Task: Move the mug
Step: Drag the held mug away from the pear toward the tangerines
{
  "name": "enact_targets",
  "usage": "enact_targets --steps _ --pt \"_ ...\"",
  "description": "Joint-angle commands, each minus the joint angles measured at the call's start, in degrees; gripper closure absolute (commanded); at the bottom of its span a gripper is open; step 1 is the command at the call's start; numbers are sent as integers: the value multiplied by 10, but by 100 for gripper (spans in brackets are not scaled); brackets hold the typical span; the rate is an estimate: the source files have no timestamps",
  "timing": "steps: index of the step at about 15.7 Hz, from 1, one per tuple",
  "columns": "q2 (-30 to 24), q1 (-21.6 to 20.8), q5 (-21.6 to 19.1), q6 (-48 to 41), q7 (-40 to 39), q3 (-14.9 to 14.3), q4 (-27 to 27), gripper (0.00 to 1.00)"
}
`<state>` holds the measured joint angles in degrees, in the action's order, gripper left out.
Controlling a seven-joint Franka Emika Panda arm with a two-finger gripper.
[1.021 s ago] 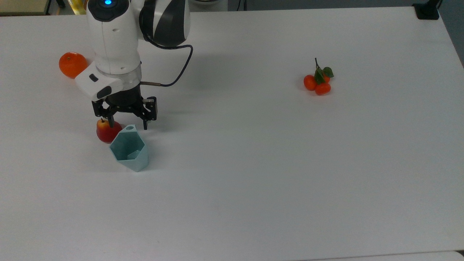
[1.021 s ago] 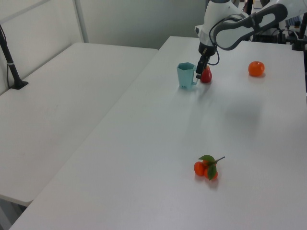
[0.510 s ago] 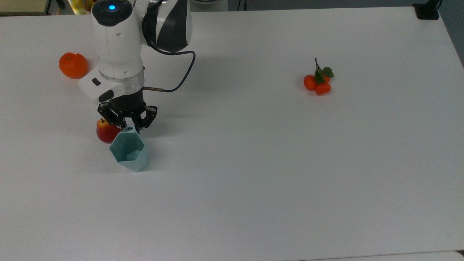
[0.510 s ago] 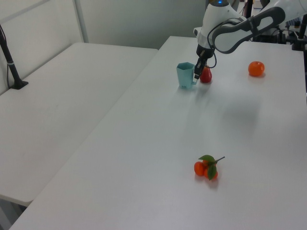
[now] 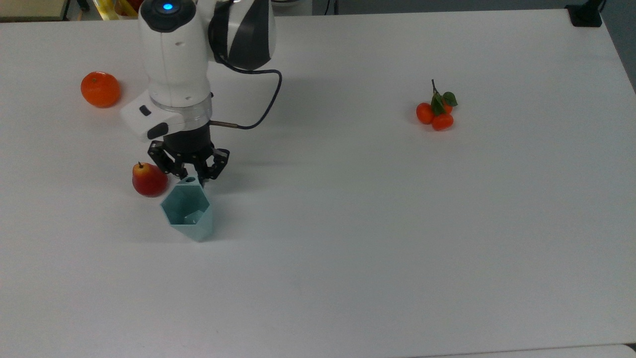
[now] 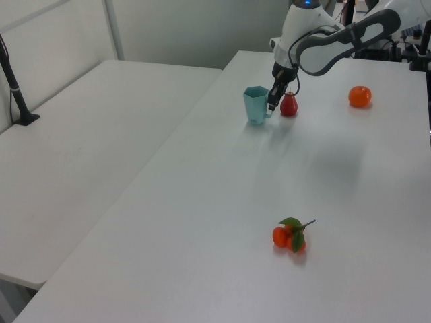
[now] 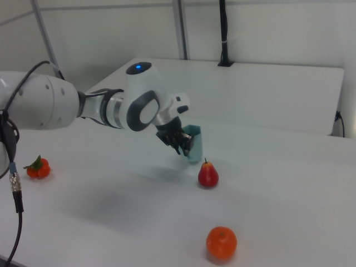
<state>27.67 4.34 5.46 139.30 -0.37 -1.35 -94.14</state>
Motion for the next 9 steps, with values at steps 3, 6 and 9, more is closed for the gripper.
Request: enact_targets --steps 3,6,9 --pt "-116 -82 47 -100 133 -4 -82 93" --pt "-179 -125 75 -123 189 -3 -158 93" --pt "-248 -145 78 -123 197 -3 -254 93"
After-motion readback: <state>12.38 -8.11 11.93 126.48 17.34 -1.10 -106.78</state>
